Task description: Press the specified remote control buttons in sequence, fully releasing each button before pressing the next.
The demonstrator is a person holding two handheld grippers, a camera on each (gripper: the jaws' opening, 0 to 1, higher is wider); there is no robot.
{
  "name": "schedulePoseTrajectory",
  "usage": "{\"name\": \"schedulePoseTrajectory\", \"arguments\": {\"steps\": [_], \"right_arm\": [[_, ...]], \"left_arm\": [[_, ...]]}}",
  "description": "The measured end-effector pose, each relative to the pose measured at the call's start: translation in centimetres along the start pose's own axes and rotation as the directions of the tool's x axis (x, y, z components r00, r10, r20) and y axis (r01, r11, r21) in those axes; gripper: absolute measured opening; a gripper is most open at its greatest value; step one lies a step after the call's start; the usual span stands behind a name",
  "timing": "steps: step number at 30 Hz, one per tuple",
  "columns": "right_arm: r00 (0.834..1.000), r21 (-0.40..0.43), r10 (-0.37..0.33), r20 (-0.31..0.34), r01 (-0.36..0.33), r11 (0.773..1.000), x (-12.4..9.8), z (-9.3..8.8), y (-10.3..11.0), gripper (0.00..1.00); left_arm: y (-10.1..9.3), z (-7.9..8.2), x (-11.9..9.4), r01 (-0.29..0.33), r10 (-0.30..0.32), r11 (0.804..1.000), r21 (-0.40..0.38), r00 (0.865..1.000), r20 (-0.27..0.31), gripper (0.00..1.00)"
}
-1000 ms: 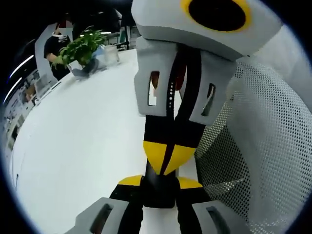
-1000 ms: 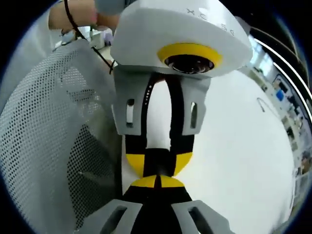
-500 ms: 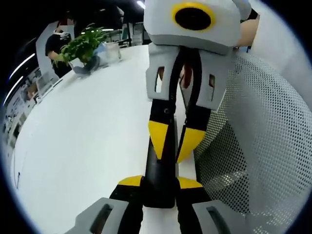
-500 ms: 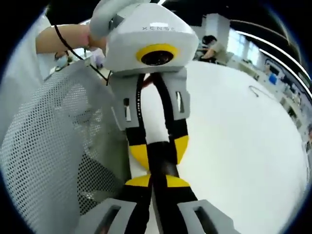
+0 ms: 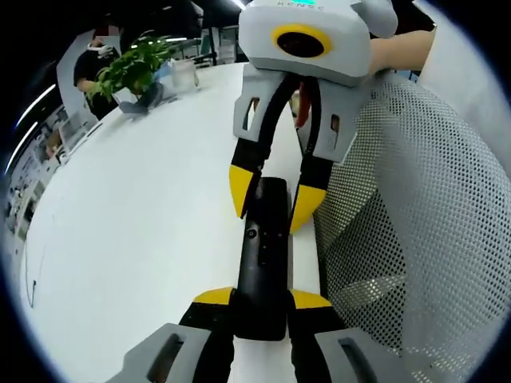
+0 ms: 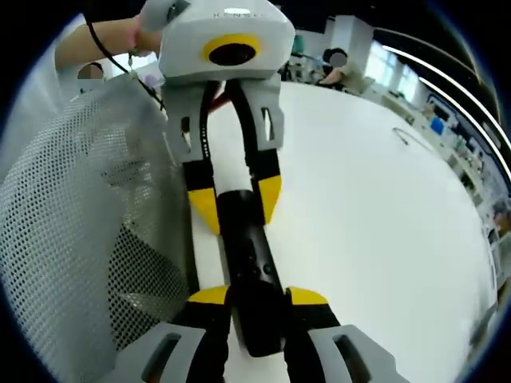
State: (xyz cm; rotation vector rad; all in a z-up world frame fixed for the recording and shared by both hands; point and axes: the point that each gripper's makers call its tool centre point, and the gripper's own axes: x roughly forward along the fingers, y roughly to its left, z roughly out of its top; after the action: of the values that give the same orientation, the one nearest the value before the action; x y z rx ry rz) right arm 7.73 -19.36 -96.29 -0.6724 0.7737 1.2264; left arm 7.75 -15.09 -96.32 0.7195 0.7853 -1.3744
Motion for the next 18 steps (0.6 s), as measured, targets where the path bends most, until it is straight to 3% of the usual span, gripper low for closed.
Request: {"name": "schedulePoseTrajectory", "arguments": {"steps": [11,13,15,16,17,18], "right_arm": [[0.999,-0.067,0.042,0.010,-0.041,0.997,0.4,0.0,0.3,0.22],[0.999,-0.061,0.038,0.021,-0.037,0.997,0.4,0.1,0.3,0.22],[0.999,-0.060,0.036,0.024,-0.034,0.998,0.4,0.1,0.3,0.22],[0.999,-0.061,0.036,0.024,-0.034,0.998,0.4,0.1,0.3,0.21],[0.999,-0.060,0.041,0.028,-0.039,0.997,0.5,0.2,0.4,0.21],[0.999,-0.049,0.037,0.031,-0.035,0.998,0.5,0.3,0.3,0.21]], "left_arm": [[0.1,0.1,0.0,-0.055,0.060,0.994,-0.091,0.996,0.059,0.26],[0.1,0.1,0.0,-0.078,0.087,0.991,-0.113,0.993,0.083,0.26],[0.4,-0.3,-0.3,-0.113,0.125,0.982,-0.149,0.990,0.073,0.27],[0.6,-0.6,-0.6,-0.137,0.151,0.974,-0.177,0.987,0.063,0.27],[1.3,-0.3,-0.9,-0.189,0.213,0.960,-0.207,0.971,0.104,0.29],[1.1,0.0,-1.3,-0.183,0.214,0.958,-0.222,0.968,0.129,0.29]]}}
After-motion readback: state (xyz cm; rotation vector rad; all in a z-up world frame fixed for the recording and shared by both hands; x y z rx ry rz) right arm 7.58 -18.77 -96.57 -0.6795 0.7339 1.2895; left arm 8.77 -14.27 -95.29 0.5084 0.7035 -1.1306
